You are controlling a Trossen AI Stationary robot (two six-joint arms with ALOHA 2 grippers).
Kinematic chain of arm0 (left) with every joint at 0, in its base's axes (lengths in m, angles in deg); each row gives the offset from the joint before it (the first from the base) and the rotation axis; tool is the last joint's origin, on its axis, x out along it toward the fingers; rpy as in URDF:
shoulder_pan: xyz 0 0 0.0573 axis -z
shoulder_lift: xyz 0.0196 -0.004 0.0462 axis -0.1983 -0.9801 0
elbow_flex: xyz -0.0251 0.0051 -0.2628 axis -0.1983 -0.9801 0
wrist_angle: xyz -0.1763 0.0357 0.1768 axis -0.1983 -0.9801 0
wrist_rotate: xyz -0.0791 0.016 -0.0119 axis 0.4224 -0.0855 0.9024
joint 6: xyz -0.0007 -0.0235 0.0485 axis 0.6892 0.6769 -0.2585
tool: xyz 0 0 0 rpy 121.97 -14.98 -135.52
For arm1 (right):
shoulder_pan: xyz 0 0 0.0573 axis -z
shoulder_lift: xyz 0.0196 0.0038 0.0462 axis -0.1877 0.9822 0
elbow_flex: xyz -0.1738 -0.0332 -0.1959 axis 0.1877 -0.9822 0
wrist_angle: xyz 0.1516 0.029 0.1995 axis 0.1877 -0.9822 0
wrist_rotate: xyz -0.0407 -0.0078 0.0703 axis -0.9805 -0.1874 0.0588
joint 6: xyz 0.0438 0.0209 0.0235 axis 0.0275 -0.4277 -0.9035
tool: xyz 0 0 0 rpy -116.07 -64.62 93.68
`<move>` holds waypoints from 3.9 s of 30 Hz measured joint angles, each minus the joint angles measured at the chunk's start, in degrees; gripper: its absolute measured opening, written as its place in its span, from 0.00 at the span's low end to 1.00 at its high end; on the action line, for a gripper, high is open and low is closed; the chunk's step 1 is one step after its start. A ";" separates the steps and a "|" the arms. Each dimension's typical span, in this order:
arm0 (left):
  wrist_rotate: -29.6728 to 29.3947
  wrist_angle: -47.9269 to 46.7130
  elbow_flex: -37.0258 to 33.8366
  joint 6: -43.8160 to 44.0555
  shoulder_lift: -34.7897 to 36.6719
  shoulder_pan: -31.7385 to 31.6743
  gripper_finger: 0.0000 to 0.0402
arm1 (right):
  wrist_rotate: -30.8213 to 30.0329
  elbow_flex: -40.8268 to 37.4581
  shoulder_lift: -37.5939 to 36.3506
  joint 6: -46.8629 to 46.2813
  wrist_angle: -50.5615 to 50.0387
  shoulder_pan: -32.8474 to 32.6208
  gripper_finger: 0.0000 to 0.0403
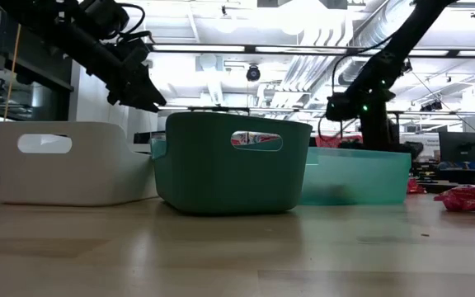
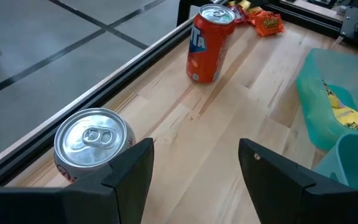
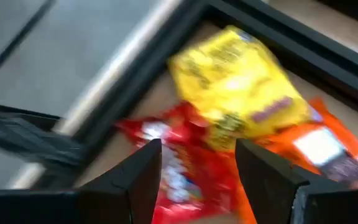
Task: Sort candy
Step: Put the yellow candy into the green transparent bin
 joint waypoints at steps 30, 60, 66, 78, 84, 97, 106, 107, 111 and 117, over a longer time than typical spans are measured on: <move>0.88 -0.03 -0.02 1.07 -7.10 -0.02 0.55 | -1.80 -1.70 3.03 -16.34 -8.37 0.18 0.49; 6.57 0.23 -0.02 3.54 -7.21 0.00 0.55 | 25.18 1.35 -0.73 30.05 -5.95 -12.04 0.49; 6.56 1.10 0.56 3.66 -7.19 0.00 0.55 | 25.45 1.44 -6.43 36.22 -0.53 -10.85 0.49; 6.58 9.20 0.59 13.74 -7.19 0.00 0.55 | 27.40 1.48 1.20 52.77 0.04 -10.68 0.49; 7.69 15.23 0.61 19.88 -7.19 0.00 0.55 | 25.69 1.88 4.28 56.96 0.39 -10.74 0.47; 16.37 33.25 0.66 34.66 -6.31 0.00 0.55 | 26.80 1.42 -7.09 67.82 6.36 -11.23 0.05; 16.48 34.86 0.66 38.14 -2.33 0.00 0.55 | 46.93 1.46 -18.66 75.15 8.98 -17.53 0.01; 16.48 34.85 0.66 38.10 -2.12 0.00 0.55 | 48.07 1.46 -19.72 75.17 8.66 -19.48 0.01; 16.50 34.81 0.66 38.14 -1.49 -0.02 0.55 | 48.93 1.53 -22.39 72.19 6.43 -29.56 0.00; 19.83 34.76 0.66 37.80 -1.38 -0.02 0.55 | 36.74 1.55 -21.40 61.76 1.29 -44.85 0.00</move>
